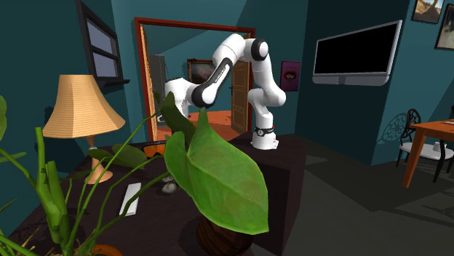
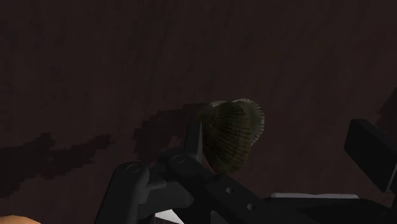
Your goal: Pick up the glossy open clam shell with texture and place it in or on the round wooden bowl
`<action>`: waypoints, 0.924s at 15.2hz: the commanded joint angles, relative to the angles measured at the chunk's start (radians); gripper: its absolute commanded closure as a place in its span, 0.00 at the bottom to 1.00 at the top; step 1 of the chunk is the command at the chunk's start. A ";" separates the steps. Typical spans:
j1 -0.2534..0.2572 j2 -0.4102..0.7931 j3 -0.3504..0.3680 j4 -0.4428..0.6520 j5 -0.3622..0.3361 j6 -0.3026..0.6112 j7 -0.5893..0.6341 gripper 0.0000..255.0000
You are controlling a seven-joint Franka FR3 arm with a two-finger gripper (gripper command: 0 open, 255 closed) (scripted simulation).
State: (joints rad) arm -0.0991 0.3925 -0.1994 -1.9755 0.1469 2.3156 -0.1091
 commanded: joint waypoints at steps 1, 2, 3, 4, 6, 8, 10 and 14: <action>-0.011 0.070 0.002 0.057 0.010 0.015 -0.006 0.00; -0.019 0.108 0.003 0.094 0.015 0.018 -0.009 0.00; -0.027 0.147 0.005 0.132 0.020 0.020 -0.013 0.00; -0.035 0.185 0.006 0.171 0.024 0.020 -0.015 0.00; -0.051 0.264 0.009 0.256 0.031 0.016 -0.019 0.00; -0.059 0.305 0.011 0.292 0.035 0.022 -0.021 0.00; -0.061 0.323 0.015 0.294 0.039 0.039 -0.023 0.00; -0.066 0.362 0.022 0.300 0.046 0.072 -0.027 0.00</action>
State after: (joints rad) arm -0.1627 0.7410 -0.1795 -1.6819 0.1909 2.3796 -0.1348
